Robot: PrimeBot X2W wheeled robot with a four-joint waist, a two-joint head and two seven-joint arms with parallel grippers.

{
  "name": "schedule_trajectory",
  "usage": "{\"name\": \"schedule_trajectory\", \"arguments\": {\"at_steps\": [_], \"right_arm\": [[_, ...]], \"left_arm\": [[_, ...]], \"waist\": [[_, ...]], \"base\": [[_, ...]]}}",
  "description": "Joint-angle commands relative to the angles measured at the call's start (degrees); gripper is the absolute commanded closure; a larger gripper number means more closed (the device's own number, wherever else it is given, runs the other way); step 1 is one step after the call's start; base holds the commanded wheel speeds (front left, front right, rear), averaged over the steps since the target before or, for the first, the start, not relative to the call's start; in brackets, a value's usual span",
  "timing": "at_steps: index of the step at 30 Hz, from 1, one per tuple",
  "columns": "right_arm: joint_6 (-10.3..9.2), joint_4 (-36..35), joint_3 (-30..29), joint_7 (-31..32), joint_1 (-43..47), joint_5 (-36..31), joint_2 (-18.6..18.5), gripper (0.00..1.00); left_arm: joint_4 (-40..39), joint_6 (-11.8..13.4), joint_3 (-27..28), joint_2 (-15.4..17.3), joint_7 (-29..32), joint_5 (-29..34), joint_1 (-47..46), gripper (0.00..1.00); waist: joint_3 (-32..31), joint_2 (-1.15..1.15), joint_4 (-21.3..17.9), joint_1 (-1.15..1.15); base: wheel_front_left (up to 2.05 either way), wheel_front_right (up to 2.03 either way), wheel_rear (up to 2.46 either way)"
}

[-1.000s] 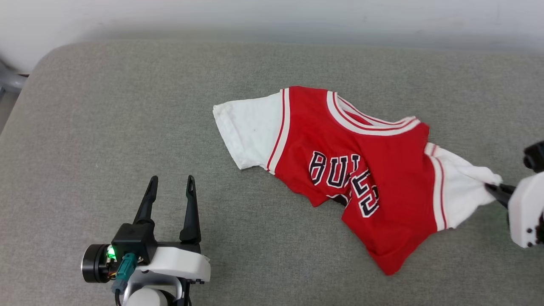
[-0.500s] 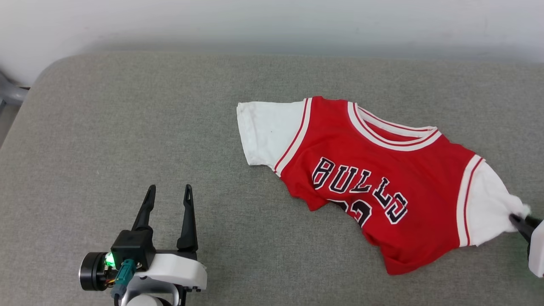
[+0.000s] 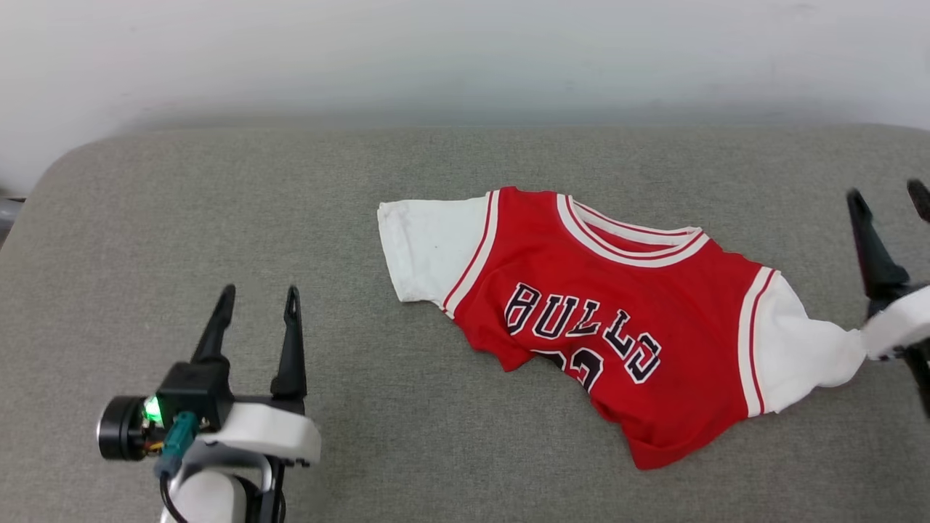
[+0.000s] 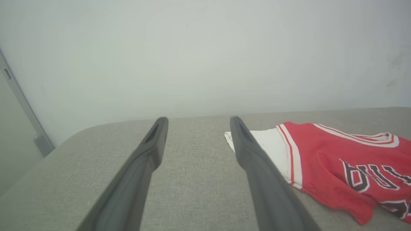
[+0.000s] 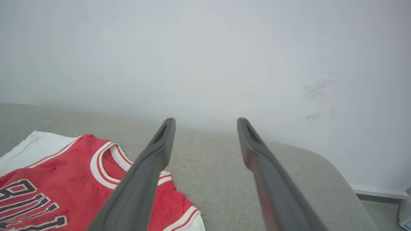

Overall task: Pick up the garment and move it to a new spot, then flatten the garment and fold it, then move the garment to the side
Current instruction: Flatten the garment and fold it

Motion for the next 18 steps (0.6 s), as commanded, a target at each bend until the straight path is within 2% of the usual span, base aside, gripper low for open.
{"name": "schedule_trajectory", "arguments": {"at_steps": [1,5,10,15,18], "right_arm": [[-0.06,-3.6,-2.8,-0.1,2.6,-2.8,2.7,0.00],[-0.05,-15.9,-10.6,-0.2,8.2,-10.4,10.3,0.00],[-0.05,-26.5,-14.1,-0.2,15.2,-15.8,17.7,0.00],[-0.05,-32.0,-14.4,-0.2,19.5,-17.7,21.1,0.00],[-0.05,-34.0,-14.1,-0.2,20.9,-18.4,22.3,0.00]], "left_arm": [[0.4,-0.7,0.3,0.6,-0.2,0.2,-1.7,0.00],[1.6,-2.4,1.5,1.9,-0.2,-1.1,-7.0,0.00],[4.4,-4.3,2.1,4.7,-0.2,-1.9,-15.4,0.00],[8.8,-6.0,0.9,8.0,1.6,-4.0,-25.1,0.00],[11.8,-6.6,-2.0,10.4,6.4,-5.0,-30.7,0.00]], "waist": [[0.0,0.00,-0.6,0.00],[0.9,0.00,-1.6,0.00],[2.8,0.00,-2.6,0.00],[5.2,0.00,-3.9,0.00],[6.8,0.00,-5.0,0.00]], "base": [[0.00,0.00,0.00],[0.00,0.00,0.00],[0.00,0.00,0.00],[0.00,0.00,0.00],[0.00,0.00,0.00]]}}
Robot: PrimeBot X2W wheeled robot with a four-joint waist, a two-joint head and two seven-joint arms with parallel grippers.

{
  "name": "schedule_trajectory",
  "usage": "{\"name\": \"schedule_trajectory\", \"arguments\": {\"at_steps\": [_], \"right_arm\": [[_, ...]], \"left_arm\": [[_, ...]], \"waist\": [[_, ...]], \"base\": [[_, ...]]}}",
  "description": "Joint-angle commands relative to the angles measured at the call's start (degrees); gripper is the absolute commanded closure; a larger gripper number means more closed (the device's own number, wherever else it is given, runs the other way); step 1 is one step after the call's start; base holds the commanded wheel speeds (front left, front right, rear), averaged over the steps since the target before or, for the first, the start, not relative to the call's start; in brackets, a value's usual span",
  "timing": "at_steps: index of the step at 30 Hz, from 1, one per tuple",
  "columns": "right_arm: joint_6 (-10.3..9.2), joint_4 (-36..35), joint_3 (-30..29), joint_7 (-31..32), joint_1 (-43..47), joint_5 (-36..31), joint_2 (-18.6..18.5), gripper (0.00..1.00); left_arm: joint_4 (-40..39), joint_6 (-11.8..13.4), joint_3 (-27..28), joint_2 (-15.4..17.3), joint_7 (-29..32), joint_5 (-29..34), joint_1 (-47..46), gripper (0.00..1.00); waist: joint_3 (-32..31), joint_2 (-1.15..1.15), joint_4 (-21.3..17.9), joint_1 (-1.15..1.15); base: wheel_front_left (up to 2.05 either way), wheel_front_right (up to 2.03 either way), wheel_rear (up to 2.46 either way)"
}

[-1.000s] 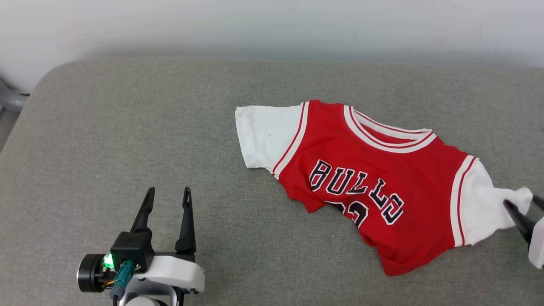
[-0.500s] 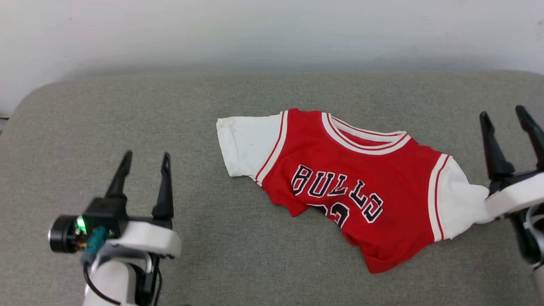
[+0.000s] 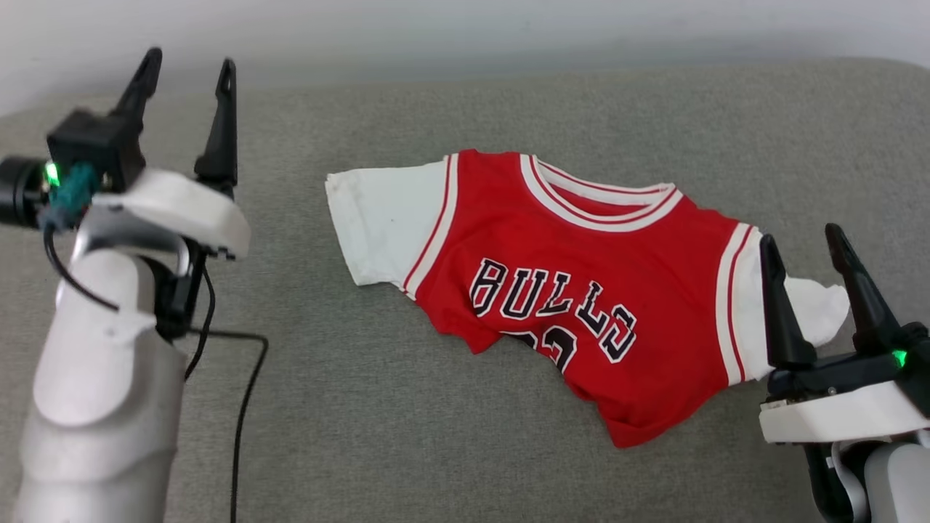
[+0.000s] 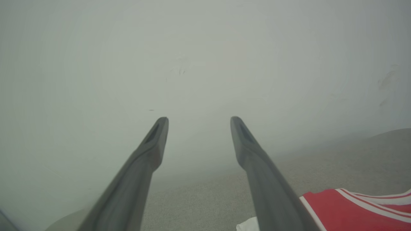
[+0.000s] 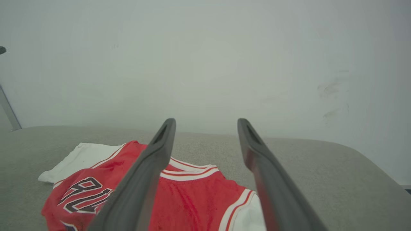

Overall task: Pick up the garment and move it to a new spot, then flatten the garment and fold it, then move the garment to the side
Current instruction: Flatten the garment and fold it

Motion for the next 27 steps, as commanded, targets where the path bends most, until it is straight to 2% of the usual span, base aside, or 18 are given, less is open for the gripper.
{"name": "schedule_trajectory", "arguments": {"at_steps": [1,5,12,13,21,27], "right_arm": [[-0.06,-1.1,0.1,-0.1,0.9,-0.6,0.6,0.00],[-0.06,-1.9,0.3,-0.1,1.2,-0.9,1.5,0.00],[-0.06,-2.6,0.7,-0.1,-0.6,-1.1,1.9,0.00],[-0.06,-2.6,0.7,-0.1,-0.6,-1.1,1.9,0.00],[-0.06,-2.8,2.1,-0.1,-3.7,-1.4,2.0,0.00],[-0.06,-2.7,2.8,-0.1,-5.8,-1.5,2.2,0.00]], "left_arm": [[1.2,-0.3,-1.5,1.1,2.3,-0.8,-3.0,0.00],[4.0,-0.4,-8.9,5.1,13.5,-4.3,-9.3,0.00],[7.5,-0.4,-21.3,10.6,37.2,-16.5,-18.7,0.00],[7.5,-0.4,-21.3,10.6,37.2,-16.5,-18.7,0.00],[14.3,-0.4,-27.1,12.3,54.3,-26.3,-26.5,0.00],[19.4,-0.4,-29.9,13.4,60.4,-28.5,-29.7,0.00]], "waist": [[1.7,0.00,-1.4,0.00],[4.0,0.00,-3.0,0.00],[8.2,0.00,-4.6,0.00],[8.2,0.00,-4.6,0.00],[12.6,0.00,-6.2,0.00],[15.5,0.00,-7.7,0.00]], "base": [[0.00,0.00,0.00],[0.00,0.00,0.00],[0.00,0.00,0.00],[0.00,0.00,0.00],[0.00,0.00,0.00],[0.00,0.00,0.00]]}}
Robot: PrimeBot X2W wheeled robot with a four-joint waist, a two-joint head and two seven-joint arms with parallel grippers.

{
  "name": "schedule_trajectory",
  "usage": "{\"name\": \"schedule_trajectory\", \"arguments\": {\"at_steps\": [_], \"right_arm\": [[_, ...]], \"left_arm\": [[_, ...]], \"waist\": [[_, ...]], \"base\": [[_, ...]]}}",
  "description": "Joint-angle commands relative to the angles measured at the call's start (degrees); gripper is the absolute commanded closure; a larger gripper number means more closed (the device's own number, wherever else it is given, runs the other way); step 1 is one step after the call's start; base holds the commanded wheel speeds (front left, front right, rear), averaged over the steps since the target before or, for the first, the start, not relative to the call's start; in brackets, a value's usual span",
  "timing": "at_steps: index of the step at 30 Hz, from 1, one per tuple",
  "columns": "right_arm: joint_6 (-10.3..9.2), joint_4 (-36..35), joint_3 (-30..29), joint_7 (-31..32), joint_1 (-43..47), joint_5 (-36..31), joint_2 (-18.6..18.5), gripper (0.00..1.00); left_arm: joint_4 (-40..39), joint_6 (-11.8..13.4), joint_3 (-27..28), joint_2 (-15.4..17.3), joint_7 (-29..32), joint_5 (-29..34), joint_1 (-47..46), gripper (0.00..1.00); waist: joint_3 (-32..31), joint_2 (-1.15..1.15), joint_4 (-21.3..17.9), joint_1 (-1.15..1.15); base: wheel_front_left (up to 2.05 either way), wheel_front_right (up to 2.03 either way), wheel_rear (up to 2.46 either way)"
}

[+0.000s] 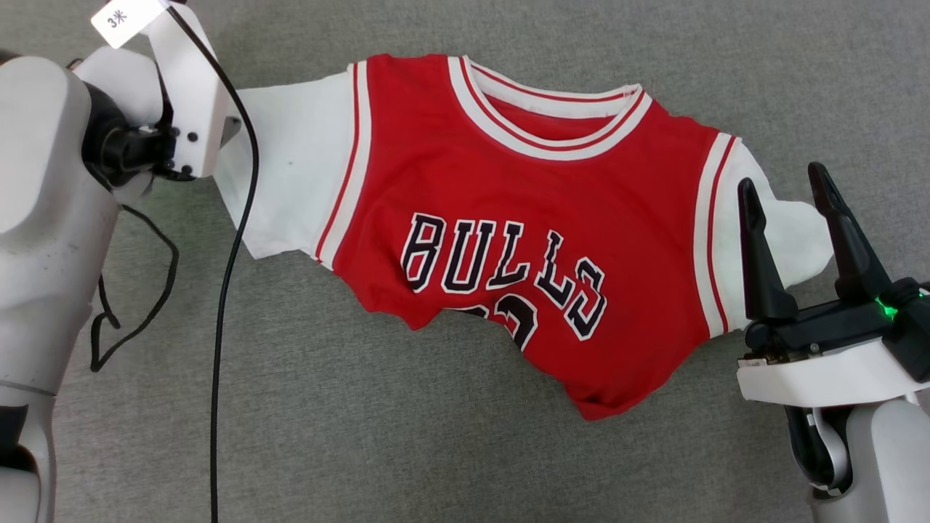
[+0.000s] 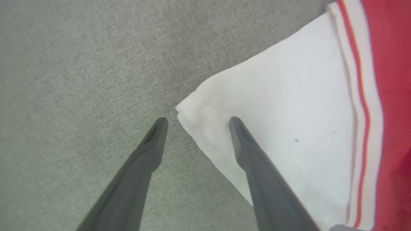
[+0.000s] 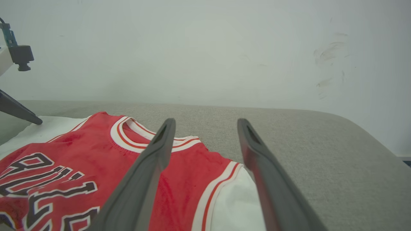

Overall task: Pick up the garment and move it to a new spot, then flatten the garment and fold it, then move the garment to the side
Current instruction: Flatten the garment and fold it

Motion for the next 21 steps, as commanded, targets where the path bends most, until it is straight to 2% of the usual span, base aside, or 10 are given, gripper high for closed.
{"name": "schedule_trajectory", "arguments": {"at_steps": [1,8,9,10,21], "right_arm": [[-0.06,-0.1,0.2,-0.1,-0.8,-0.2,0.3,0.00],[-0.06,-0.4,-0.4,-0.1,-1.3,-0.3,0.3,0.00],[-0.06,-0.3,-0.5,-0.1,-1.2,-0.4,0.4,0.00],[-0.06,-0.2,-0.5,-0.1,-1.2,-0.4,0.4,0.00],[-0.06,1.2,-2.6,-0.1,1.1,-1.3,-0.2,0.00]], "left_arm": [[0.7,0.0,-0.4,0.5,0.5,-0.3,-0.5,0.00],[3.2,0.0,-5.2,0.2,3.4,-2.1,2.5,0.00],[2.9,0.0,-6.1,0.2,3.4,-2.4,3.2,0.57],[2.4,0.0,-6.9,0.5,2.9,-2.8,3.6,1.00],[-6.3,0.0,-8.7,6.7,-9.9,-7.7,4.9,1.00]], "waist": [[1.0,0.00,-0.8,-0.01],[2.6,0.00,-0.9,-0.01],[2.6,0.00,-0.8,-0.01],[2.6,0.00,-0.7,-0.01],[-2.5,0.00,2.5,-0.01]], "base": [[0.00,0.00,0.00],[0.00,0.00,0.00],[0.00,0.00,0.00],[0.00,0.00,0.00],[0.00,0.00,0.00]]}}
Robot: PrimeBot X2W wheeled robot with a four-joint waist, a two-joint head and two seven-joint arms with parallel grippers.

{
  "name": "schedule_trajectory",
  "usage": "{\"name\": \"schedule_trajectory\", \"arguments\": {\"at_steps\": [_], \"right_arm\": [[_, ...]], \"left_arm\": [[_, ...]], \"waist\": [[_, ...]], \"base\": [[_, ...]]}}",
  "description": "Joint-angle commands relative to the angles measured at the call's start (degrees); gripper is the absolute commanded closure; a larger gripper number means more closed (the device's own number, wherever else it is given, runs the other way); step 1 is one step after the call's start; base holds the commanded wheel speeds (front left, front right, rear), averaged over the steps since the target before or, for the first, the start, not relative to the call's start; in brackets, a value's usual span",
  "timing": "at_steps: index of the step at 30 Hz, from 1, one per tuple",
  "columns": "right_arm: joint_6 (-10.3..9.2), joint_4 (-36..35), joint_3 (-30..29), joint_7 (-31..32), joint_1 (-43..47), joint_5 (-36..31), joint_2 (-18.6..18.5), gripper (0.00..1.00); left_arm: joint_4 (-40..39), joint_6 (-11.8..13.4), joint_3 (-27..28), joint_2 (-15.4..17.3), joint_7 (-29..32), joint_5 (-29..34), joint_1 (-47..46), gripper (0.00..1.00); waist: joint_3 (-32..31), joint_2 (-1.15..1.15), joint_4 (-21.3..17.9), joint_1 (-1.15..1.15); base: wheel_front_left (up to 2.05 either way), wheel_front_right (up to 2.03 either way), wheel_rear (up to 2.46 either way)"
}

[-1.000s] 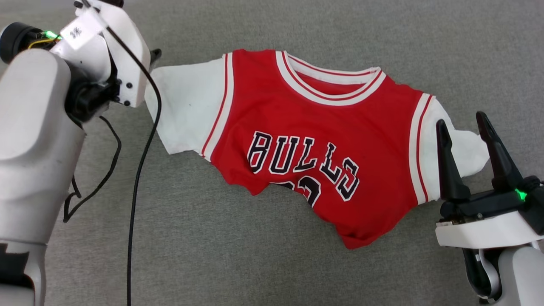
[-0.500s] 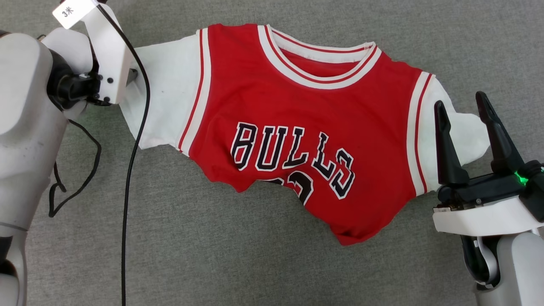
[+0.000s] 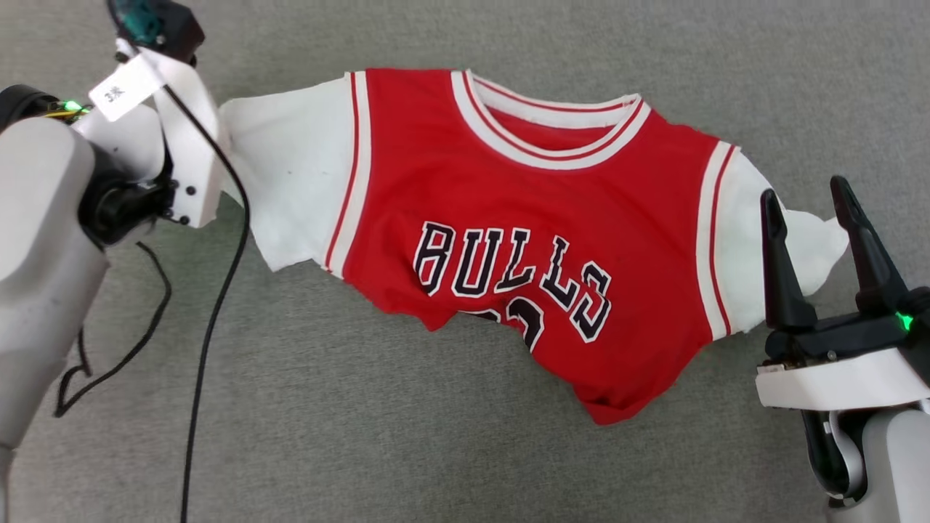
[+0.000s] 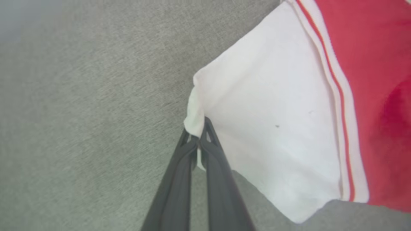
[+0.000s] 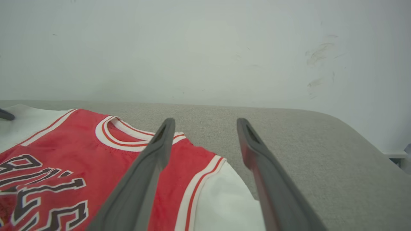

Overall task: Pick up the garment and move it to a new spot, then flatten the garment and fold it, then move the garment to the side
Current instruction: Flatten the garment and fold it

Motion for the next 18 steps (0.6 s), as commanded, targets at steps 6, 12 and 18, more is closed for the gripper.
{"name": "schedule_trajectory", "arguments": {"at_steps": [6,12,18], "right_arm": [[-0.06,1.0,-1.3,-0.1,2.8,-0.4,0.2,0.00],[-0.06,1.8,-1.3,-0.1,3.6,-0.4,0.4,0.00],[-0.06,3.0,-1.4,-0.1,3.9,-0.2,-0.3,0.00]], "left_arm": [[-2.7,0.0,0.7,5.6,-2.5,-2.1,4.9,1.00],[-1.7,2.3,1.7,9.2,-2.9,-3.7,10.9,1.00],[2.2,3.8,1.9,9.2,-4.1,-5.8,16.5,1.00]], "waist": [[-4.0,0.00,3.8,-0.01],[-5.2,0.00,4.6,-0.01],[-5.4,0.00,3.9,-0.01]], "base": [[0.00,0.00,0.00],[0.00,0.00,0.00],[0.00,0.00,0.00]]}}
